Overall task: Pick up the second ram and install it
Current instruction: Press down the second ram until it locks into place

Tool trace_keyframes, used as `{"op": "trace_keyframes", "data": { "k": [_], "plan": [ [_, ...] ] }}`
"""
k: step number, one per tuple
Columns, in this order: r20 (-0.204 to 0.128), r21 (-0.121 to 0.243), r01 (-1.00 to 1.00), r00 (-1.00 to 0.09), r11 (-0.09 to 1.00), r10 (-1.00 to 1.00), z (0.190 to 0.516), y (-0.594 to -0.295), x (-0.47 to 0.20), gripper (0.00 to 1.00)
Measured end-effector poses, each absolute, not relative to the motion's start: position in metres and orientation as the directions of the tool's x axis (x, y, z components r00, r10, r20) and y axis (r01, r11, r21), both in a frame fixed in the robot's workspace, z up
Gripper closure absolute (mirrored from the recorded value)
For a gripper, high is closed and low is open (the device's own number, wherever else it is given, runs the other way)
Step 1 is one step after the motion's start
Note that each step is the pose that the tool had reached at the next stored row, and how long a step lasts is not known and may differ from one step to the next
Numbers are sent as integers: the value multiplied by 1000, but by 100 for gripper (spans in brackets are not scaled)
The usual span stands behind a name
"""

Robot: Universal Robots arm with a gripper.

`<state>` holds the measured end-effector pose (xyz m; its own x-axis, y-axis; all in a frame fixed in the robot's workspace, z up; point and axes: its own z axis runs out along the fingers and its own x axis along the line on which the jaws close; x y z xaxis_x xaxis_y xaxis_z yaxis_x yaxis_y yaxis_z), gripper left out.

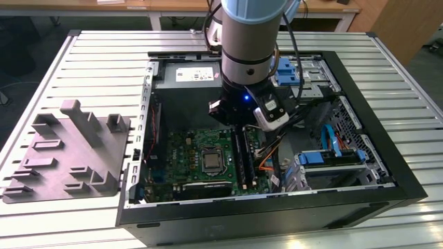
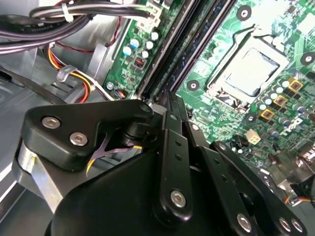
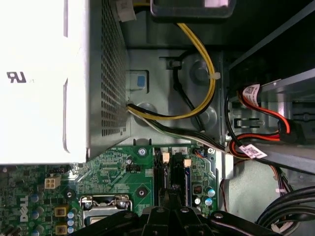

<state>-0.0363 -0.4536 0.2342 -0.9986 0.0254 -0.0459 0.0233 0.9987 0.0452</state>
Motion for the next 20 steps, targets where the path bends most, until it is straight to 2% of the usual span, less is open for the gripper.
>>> {"op": "trace_keyframes", "data": {
  "k": [20],
  "plan": [
    [-46, 45, 23, -999, 999, 25, 226, -454, -35, 90]
  ]
}}
